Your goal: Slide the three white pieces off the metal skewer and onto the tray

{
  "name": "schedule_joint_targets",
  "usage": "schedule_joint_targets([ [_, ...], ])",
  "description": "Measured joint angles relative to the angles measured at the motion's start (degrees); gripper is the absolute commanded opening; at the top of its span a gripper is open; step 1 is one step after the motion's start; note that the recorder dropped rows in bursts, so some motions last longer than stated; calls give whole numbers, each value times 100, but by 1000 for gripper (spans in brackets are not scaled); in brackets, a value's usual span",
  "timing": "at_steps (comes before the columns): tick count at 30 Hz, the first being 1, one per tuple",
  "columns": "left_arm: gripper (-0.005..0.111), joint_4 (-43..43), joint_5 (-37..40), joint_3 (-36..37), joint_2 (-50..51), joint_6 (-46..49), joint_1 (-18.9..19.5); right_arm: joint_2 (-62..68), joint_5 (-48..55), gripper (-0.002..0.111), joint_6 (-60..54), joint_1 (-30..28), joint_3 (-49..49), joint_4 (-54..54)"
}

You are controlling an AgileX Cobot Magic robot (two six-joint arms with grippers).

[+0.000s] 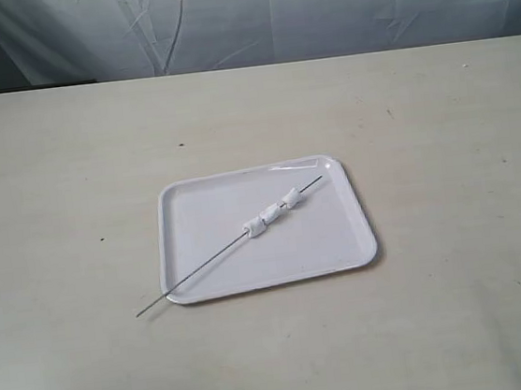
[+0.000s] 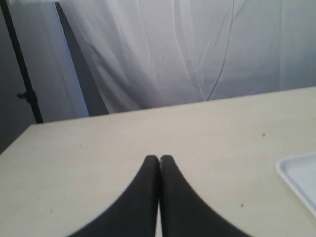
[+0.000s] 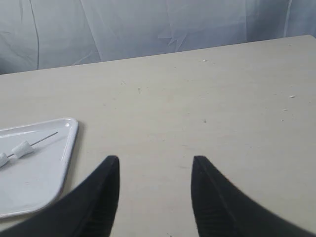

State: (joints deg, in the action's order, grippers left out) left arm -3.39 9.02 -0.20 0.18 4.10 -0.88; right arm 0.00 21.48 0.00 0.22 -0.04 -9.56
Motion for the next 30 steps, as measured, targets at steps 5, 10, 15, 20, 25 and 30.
schedule_joint_targets([
  [5, 0, 239, -674, 0, 0, -23, 0, 0, 0, 45, 0, 0, 0, 0],
  [10, 0, 584, -1937, 13, 0, -209, 0, 0, 0, 45, 0, 0, 0, 0],
  [15, 0, 242, -2930, 13, 0, -782, 0, 0, 0, 45, 0, 0, 0, 0],
  [20, 0, -1251, -1748, -792, 259, -1791, 0, 0, 0, 45, 0, 0, 0, 0],
  [25, 0, -1910, -237, -1894, 1364, -1825, 0, 0, -12, 45, 0, 0, 0, 0],
  [30, 0, -1942, 912, -2094, 2259, -1825, 0, 0, -12, 45, 0, 0, 0, 0],
])
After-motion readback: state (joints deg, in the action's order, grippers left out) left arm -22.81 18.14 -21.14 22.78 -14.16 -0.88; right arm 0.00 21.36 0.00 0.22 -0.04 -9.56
